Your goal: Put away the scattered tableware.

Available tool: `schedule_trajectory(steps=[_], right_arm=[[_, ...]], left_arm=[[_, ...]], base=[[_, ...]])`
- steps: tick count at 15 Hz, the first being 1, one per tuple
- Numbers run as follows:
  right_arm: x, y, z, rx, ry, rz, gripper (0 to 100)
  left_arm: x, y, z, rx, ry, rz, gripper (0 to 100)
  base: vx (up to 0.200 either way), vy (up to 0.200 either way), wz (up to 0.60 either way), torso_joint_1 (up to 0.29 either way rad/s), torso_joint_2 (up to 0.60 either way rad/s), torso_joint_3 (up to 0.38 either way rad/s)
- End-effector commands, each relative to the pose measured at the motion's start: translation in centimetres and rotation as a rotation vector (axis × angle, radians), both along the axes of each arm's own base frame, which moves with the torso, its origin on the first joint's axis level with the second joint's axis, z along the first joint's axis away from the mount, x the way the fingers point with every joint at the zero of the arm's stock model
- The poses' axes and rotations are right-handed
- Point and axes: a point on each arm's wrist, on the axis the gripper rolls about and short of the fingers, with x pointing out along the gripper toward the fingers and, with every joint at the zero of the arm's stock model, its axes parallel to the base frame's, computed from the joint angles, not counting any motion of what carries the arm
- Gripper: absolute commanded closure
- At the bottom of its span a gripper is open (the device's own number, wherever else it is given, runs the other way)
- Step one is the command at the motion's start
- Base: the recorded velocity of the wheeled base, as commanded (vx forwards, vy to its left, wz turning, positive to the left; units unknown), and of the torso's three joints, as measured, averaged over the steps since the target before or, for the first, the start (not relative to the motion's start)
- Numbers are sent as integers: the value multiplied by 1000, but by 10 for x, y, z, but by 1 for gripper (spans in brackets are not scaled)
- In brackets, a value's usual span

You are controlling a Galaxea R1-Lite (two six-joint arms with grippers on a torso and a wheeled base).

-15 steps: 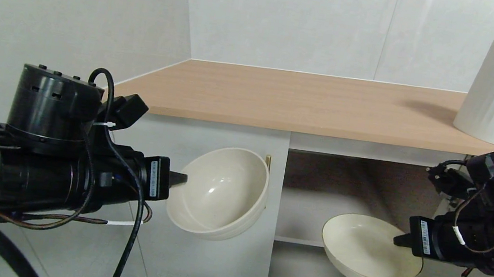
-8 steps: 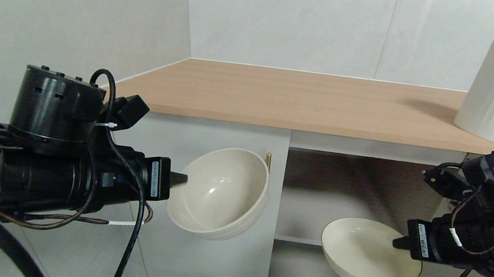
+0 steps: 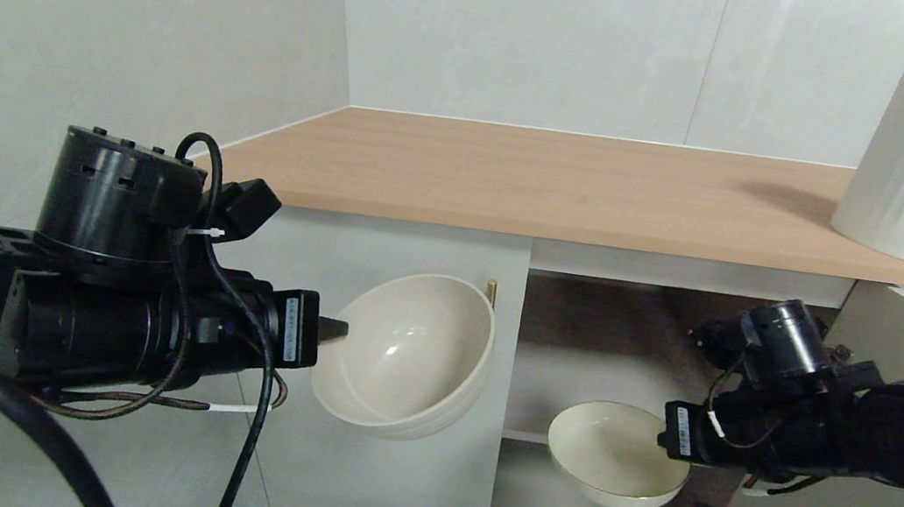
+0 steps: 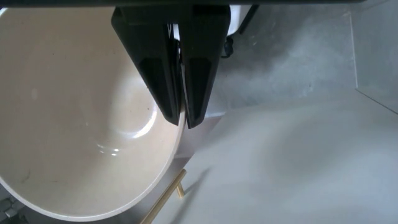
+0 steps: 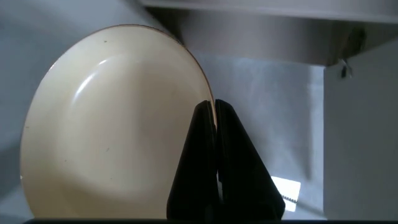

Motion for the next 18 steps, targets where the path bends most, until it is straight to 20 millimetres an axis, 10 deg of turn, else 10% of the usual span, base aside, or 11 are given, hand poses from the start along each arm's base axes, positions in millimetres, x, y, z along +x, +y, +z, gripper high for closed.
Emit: schedule_trajectory(steps=[1, 9, 18], right_arm=[[30, 5, -61, -63, 70, -57, 100], [97, 15, -142, -105, -85, -305, 100], [141, 2, -158, -122, -182, -474, 100]], left_arm=[[1, -3, -3, 4, 10, -7, 100], [4, -10, -12, 23, 42, -22, 100], [5, -13, -16, 30, 52, -27, 100]], base=[[0, 0, 0, 0, 0, 0], [0, 0, 0, 0, 0, 0], [0, 0, 0, 0, 0, 0]])
